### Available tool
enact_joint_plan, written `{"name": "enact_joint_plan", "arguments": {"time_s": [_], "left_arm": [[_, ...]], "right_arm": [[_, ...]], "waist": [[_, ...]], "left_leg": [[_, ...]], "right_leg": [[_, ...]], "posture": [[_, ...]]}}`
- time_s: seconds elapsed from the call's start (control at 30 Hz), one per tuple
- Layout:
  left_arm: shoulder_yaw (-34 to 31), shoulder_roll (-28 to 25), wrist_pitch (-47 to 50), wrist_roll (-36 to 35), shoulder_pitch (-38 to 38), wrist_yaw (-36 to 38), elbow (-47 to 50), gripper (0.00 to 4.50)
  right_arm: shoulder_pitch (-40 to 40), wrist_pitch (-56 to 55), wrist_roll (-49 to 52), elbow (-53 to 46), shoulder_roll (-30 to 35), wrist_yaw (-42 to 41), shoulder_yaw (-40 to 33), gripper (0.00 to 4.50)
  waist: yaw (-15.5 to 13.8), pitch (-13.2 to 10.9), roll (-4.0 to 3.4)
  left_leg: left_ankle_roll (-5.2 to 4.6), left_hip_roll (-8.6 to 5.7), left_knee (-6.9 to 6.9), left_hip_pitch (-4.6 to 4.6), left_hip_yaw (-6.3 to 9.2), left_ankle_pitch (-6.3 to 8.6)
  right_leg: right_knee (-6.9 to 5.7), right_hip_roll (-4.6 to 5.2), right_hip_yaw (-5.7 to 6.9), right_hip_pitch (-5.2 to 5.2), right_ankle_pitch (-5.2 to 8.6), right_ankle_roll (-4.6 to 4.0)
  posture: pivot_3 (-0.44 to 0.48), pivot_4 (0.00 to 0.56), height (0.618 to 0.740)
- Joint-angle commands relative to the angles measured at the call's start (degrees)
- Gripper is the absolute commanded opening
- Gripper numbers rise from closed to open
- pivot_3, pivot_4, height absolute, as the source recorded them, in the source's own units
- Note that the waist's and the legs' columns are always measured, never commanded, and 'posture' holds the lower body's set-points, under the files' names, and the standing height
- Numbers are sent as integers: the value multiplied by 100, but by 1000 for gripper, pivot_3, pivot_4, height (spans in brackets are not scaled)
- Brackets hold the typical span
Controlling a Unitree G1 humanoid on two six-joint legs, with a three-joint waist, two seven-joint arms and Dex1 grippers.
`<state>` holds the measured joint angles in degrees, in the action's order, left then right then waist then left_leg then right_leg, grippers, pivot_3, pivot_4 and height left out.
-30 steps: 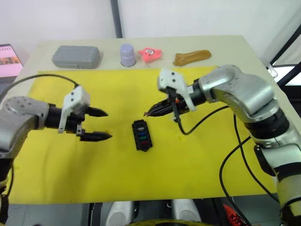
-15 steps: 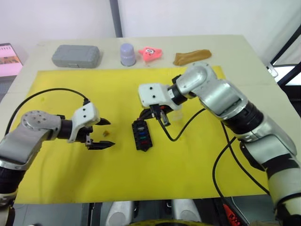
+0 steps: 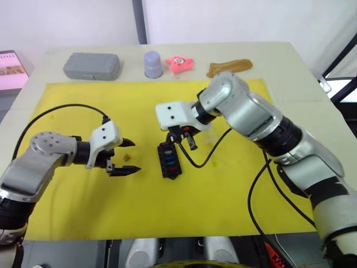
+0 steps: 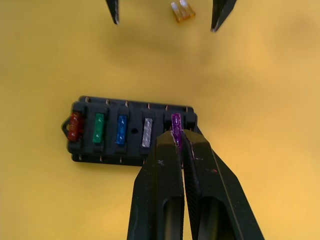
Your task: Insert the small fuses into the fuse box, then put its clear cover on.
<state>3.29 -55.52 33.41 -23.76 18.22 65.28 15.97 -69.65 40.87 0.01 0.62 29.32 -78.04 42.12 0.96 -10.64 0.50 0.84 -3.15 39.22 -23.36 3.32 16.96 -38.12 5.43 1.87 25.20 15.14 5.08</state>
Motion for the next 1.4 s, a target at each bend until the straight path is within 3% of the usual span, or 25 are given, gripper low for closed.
{"name": "enact_joint_plan", "arguments": {"time_s": [0.03, 1.4], "left_arm": [[-29, 16, 13, 0, 76, -11, 143, 4463], [-39, 99, 91, -57, -5, -107, 333, 4463]], "right_arm": [[-58, 4, -139, -17, -118, -10, 1, 0], [16, 39, -628, 450, -451, -114, 291, 0]], "waist": [[1, 0, 0], [4, 0, 0]], "left_leg": [[0, 0, 0, 0, 0, 0], [1, 0, 0, 1, 0, -1]], "right_leg": [[0, 0, 0, 0, 0, 0], [-3, -2, 0, 0, 0, 0]], "posture": [[0, 150, 731], [0, 150, 731]]}}
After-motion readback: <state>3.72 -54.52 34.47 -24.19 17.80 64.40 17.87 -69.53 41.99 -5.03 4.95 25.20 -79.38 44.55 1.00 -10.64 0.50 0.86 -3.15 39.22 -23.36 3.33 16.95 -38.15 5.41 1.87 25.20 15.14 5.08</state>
